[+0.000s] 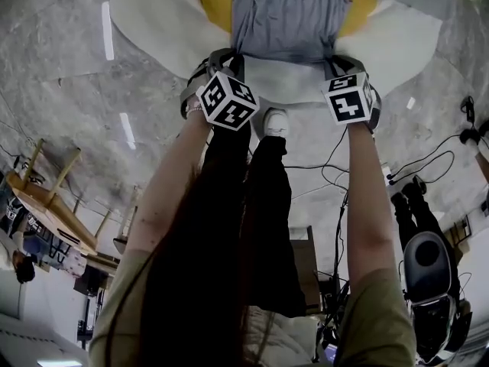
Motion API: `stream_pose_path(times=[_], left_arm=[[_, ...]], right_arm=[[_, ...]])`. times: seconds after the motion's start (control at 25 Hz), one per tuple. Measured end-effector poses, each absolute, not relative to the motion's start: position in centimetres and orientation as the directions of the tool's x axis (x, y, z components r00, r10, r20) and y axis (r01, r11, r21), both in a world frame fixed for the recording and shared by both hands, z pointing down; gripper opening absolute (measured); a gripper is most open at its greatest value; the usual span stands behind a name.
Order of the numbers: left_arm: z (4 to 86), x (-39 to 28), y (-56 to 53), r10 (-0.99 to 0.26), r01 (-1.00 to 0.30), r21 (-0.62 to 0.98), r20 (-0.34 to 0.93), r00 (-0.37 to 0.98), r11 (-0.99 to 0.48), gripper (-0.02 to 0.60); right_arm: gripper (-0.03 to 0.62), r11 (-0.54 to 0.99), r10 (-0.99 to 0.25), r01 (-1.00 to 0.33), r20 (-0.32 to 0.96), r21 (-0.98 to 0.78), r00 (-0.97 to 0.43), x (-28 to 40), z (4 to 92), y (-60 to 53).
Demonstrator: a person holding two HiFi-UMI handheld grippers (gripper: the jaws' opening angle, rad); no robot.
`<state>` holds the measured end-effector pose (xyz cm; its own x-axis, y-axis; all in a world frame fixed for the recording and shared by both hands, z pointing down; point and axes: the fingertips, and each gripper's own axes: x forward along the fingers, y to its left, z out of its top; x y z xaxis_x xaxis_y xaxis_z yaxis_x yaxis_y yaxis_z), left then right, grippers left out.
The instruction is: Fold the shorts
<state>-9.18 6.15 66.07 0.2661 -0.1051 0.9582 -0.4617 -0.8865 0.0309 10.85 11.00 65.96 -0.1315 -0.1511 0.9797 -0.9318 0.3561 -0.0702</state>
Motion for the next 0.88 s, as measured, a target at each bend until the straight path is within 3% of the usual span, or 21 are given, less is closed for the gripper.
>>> stream_pose_path(times=[0.12,0.2,0.24,0.32,0.4,0.44,0.64,0.88], left_arm=[[66.3,-9.4,6.8,-0.133,-0.437,-0.017,0.962,0.237,-0.900,0.034],[67.0,-9.8,7.5,-0.091,-0.450,0.021,0.970,0.227,-0.893,0.074],[67.3,-10.3,7.8,-0.055,-0.463,0.057,0.973,0.223,-0.884,0.131],[67.3,-11.1,7.7,-0.008,-0.524,0.125,0.970,0.244,-0.842,0.328],[66.1,-11.4,5.9,-0.043,-0.616,0.155,0.955,0.294,-0.772,0.331],[65.3,-11.3,4.5,-0.075,-0.654,0.164,0.944,0.322,-0.739,0.331],[64.3,-7.0,-1.2,-0.157,-0.661,0.163,0.904,0.397,-0.733,0.305],[67.1,-4.2,-3.8,-0.193,-0.553,-0.018,0.946,0.259,-0.833,0.307]], right_arm=[[0.029,0.423,-0.115,-0.904,0.987,-0.052,-0.111,11.0,66.1,11.5],[0.030,0.428,-0.097,-0.901,0.987,-0.075,-0.128,10.8,66.2,11.7],[0.034,0.415,-0.090,-0.904,0.984,-0.101,-0.151,10.7,66.0,11.8],[0.064,0.357,-0.082,-0.918,0.973,-0.173,-0.216,10.9,65.3,11.6],[0.216,0.273,-0.098,-0.928,0.953,-0.252,-0.288,11.3,64.0,10.9],[0.242,0.237,-0.123,-0.930,0.941,-0.281,-0.315,11.6,63.3,10.1],[0.242,0.135,-0.299,-0.949,0.901,-0.286,-0.314,12.7,62.3,4.2],[0.241,0.300,-0.265,-0.954,0.961,0.004,-0.079,15.2,64.9,1.4]])
